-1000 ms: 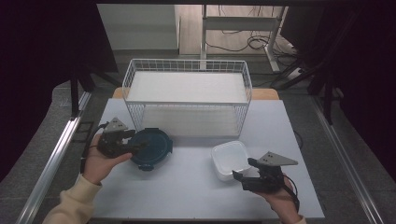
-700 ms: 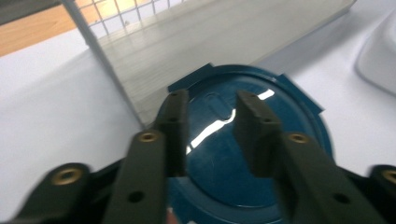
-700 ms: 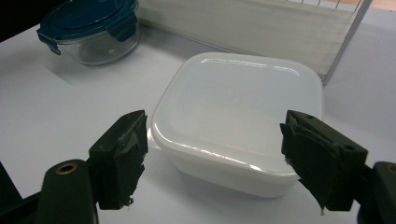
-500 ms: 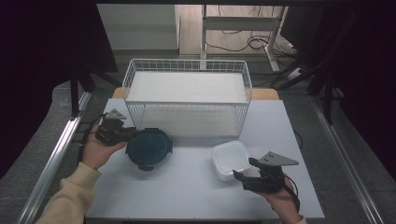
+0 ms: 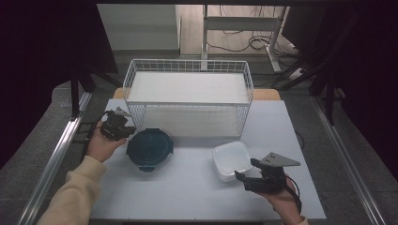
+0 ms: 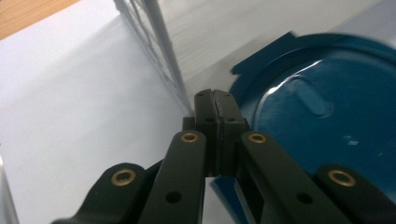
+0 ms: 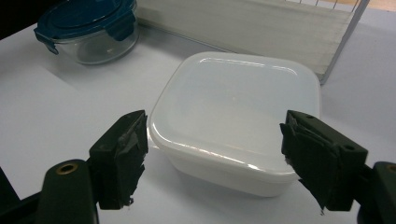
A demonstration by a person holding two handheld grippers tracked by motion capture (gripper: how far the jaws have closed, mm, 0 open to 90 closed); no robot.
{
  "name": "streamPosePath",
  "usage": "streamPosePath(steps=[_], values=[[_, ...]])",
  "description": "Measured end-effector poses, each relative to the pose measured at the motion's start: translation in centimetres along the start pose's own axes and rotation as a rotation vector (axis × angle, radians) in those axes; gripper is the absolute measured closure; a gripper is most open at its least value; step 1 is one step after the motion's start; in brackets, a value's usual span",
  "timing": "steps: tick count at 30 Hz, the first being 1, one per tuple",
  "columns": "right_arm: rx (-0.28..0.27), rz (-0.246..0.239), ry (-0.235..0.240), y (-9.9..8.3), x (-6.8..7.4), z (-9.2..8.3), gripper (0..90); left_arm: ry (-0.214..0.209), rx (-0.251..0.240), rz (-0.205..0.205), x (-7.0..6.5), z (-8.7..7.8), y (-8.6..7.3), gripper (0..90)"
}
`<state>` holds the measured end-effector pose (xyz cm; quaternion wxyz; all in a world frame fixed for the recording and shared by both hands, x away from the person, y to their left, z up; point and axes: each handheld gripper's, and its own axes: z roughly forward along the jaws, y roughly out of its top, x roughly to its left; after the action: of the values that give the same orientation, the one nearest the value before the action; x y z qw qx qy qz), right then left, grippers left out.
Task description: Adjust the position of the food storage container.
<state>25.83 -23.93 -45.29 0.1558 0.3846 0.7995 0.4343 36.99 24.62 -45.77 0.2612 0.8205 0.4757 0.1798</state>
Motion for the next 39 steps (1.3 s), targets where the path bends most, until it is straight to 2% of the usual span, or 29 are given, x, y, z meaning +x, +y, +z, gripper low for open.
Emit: streamPosePath(steps=[2,8,9,12,16,20,23,28,29,32,33,39], values=[[-0.001,0.002,-0.001,0.0,0.0,0.0,22.3,0.010,0.011,0.021,0.0,0.4,0.0,90.0],[-0.003,0.006,-0.005,0.0,-0.2,-0.1,22.3,0.017,0.022,0.046,-0.4,1.1,0.2,90.0],[-0.002,0.007,-0.003,-0.1,-0.2,-0.1,22.3,0.038,0.030,0.062,-0.4,1.4,0.1,90.0],[-0.002,0.006,-0.003,-0.1,-0.2,-0.1,22.3,0.035,0.035,0.065,-0.3,1.7,0.1,90.0],[-0.001,0.006,-0.003,0.0,-0.2,0.0,22.3,0.015,0.055,0.082,-0.1,2.4,0.0,90.0],[-0.001,0.007,-0.005,-0.1,-0.2,0.0,22.3,-0.010,0.047,0.074,0.1,2.4,0.0,90.0],[0.002,0.005,-0.003,-0.1,-0.2,0.1,22.3,-0.021,0.044,0.090,-0.1,2.4,0.0,90.0],[0.002,0.005,-0.003,-0.1,-0.2,0.1,22.3,-0.056,0.044,0.124,-1.0,2.4,0.2,90.0],[0.002,0.006,-0.003,-0.1,-0.2,0.1,22.3,-0.057,0.046,0.142,-1.5,2.4,0.3,90.0],[0.002,0.005,-0.003,-0.1,-0.2,0.0,22.4,-0.064,0.046,0.161,-2.0,2.4,0.3,90.0],[0.002,0.005,-0.002,-0.1,-0.2,0.1,22.3,-0.072,0.041,0.172,-2.6,2.4,0.4,90.0],[0.001,0.006,-0.004,-0.1,-0.2,0.0,22.4,-0.097,0.030,0.189,-3.5,2.5,0.6,90.0]])
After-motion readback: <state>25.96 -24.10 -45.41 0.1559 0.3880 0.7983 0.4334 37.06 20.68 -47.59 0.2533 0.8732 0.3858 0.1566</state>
